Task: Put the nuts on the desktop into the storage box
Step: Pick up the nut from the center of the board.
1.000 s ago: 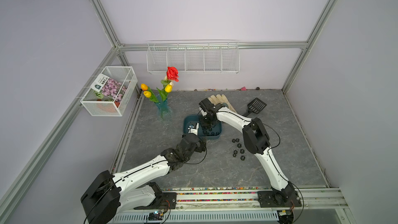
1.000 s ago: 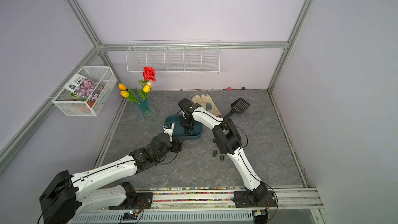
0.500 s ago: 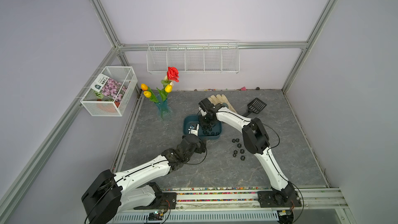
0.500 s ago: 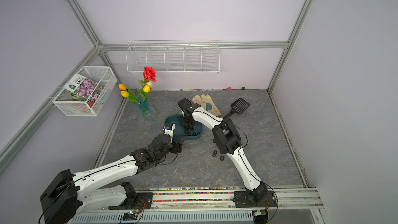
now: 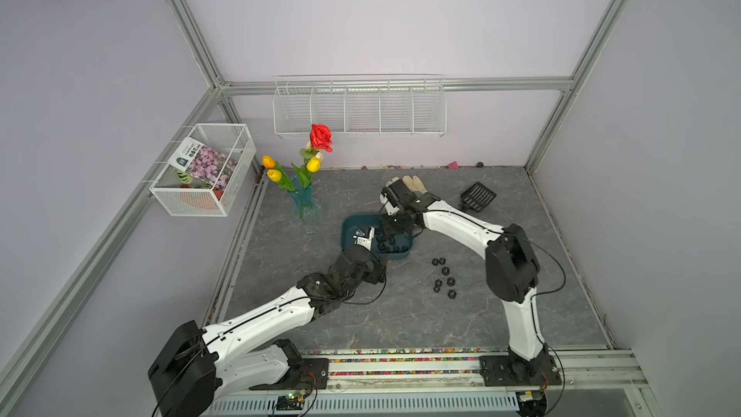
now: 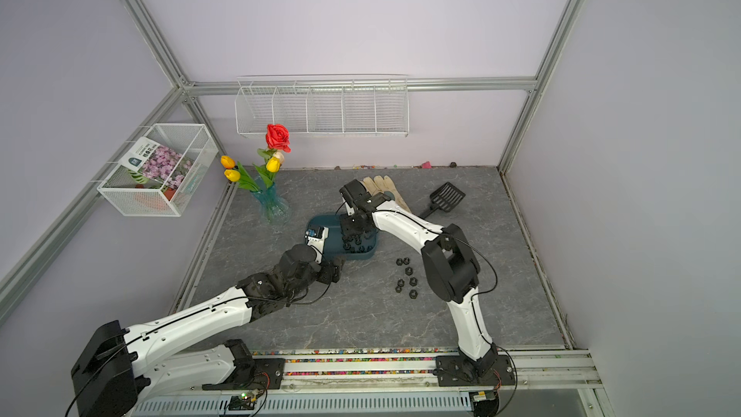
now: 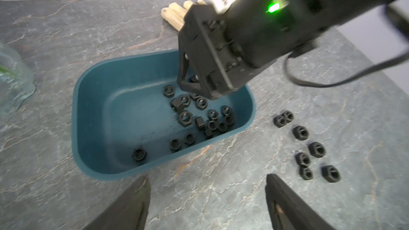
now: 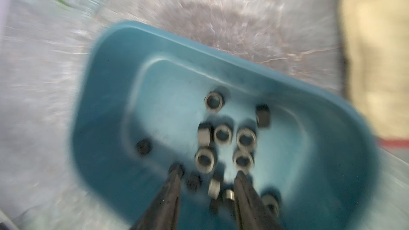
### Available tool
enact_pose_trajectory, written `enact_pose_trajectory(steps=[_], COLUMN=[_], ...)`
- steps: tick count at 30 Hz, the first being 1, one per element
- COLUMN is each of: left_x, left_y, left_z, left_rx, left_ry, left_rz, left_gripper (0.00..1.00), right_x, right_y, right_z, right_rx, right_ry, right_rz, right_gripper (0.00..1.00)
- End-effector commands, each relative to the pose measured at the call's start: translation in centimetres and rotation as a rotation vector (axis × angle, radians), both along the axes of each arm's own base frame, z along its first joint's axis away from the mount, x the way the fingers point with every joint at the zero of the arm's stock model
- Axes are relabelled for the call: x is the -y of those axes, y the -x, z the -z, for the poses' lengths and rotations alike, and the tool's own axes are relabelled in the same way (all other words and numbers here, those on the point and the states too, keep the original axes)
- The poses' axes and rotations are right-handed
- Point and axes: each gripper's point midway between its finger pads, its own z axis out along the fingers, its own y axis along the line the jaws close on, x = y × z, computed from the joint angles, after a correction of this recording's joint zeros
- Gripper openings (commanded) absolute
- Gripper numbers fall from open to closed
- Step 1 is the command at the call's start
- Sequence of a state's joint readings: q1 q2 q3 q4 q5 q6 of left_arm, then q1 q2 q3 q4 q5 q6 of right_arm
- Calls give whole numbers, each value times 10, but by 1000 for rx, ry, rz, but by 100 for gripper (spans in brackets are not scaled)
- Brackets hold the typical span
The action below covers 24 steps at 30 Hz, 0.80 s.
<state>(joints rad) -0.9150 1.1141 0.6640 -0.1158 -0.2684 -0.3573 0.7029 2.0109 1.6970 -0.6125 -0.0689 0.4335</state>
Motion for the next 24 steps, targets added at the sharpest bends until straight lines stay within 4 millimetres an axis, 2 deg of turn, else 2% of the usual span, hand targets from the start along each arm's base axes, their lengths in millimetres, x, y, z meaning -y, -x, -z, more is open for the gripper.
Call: enact_pose_trajectory(steps=[1,5,7,11,16,19,24], left_x=[14,34,48,76,103,117,146], left_y=[8,13,14,9,3,1,1], left_z=[-16,-18,-15,-3,2,4,15], left_rx=[12,6,-16,-74,-95,-109,-149], left_ry=[7,-6,-18,-49,-57,-67,-112], left_rz=[62,122,151,202,253,287,344], left_gripper=[84,84,84,84,83,83,80], right_x=[16,49,72,120,174,194,203], right_y=[9,30,44,76,122,151,198], right_z=[-30,-40,-43,-43,-34,-21,7], right_rx=[72,94,99,105,87,46,-57], right_ry=[-18,23,64,148,203,191,98], right_rz=[44,94,134,201,280,294,259], right_gripper=[43,43,43,42,41,41,41])
